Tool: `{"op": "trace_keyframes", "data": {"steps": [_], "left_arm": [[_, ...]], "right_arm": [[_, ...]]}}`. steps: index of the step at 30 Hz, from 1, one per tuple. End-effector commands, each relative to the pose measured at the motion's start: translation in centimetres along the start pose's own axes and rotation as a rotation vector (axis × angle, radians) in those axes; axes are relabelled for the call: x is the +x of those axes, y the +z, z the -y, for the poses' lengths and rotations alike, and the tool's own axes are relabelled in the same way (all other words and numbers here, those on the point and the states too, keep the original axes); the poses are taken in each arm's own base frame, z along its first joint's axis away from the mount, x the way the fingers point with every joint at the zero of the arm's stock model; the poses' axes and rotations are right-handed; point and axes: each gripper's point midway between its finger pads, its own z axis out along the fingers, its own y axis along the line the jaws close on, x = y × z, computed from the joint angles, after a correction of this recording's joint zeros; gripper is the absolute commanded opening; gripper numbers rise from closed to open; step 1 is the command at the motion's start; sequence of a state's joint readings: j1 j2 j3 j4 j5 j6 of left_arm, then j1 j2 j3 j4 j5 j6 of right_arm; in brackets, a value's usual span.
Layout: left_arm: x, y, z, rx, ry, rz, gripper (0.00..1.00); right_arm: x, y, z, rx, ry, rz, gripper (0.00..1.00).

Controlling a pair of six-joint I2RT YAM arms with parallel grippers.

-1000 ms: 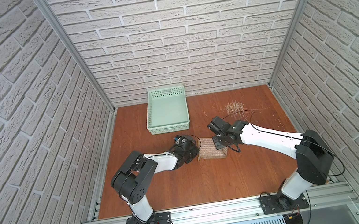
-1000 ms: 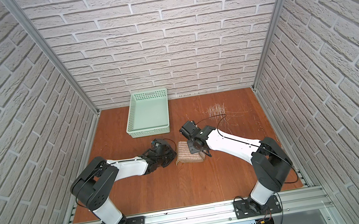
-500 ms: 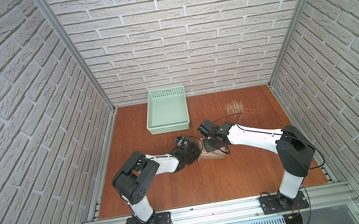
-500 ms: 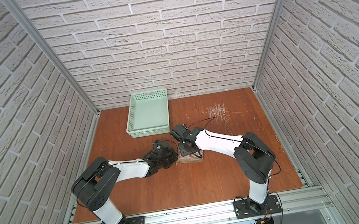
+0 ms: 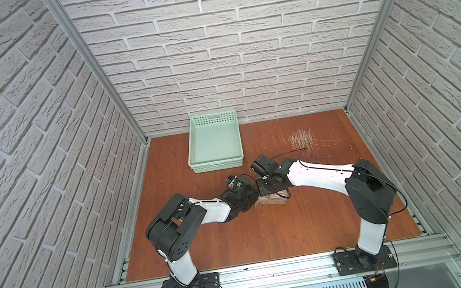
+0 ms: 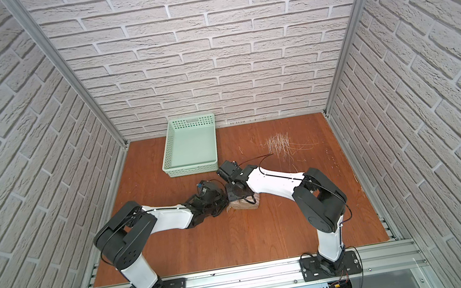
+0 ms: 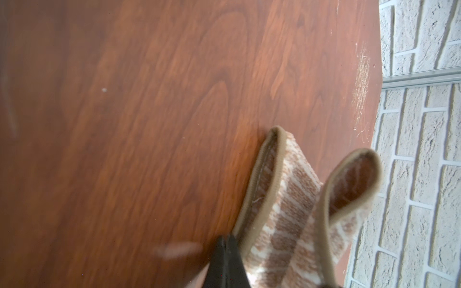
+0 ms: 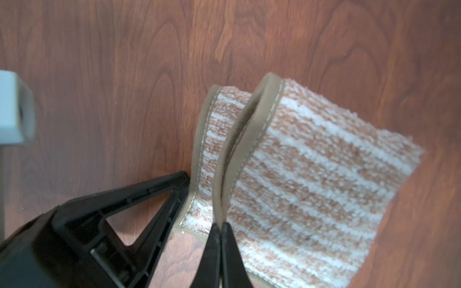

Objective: Fold the square dishcloth
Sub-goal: Fold the cleaning item at the center of the board.

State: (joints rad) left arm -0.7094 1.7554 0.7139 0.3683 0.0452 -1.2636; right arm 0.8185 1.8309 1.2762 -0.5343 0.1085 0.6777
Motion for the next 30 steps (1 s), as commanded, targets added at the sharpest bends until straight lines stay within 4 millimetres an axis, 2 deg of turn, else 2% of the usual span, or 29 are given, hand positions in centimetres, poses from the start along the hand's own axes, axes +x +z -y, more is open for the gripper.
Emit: {"op": "trace_keyframes", "data": {"steps": [1, 9, 16, 21, 23, 26, 30], "left_arm": [[1.2, 0.5, -2.2, -0.064, -0.002, -0.026, 0.00], [1.5, 0.2, -2.1, -0.068, 0.002, -0.019, 0.00], [1.4, 0.0, -2.2, -0.072, 0.003, -0.006, 0.00], [1.2, -0.2, -2.4, -0.080, 0.003, 0.005, 0.02], [1.1, -0.5, -2.5, -0.087, 0.005, 0.016, 0.04], [0.7, -0.9, -2.3, -0.094, 0.014, 0.034, 0.09], [0.1, -1.5, -2.1, -0.105, 0.027, 0.061, 0.12]], "right_arm": [[-1.1, -0.2, -1.6, -0.050, 0.032, 0.032, 0.03], [-1.3, 0.6, -1.8, -0.053, 0.057, 0.028, 0.03], [-0.4, 1.7, -1.9, -0.057, 0.067, -0.010, 0.03], [0.1, 1.6, -1.7, -0.056, 0.072, -0.026, 0.04], [0.1, 1.2, -1.7, -0.062, 0.069, -0.023, 0.10], [-0.2, 0.0, -1.8, -0.078, 0.064, -0.007, 0.27], [-0.7, -2.0, -1.6, -0.091, 0.057, 0.023, 0.32]]}}
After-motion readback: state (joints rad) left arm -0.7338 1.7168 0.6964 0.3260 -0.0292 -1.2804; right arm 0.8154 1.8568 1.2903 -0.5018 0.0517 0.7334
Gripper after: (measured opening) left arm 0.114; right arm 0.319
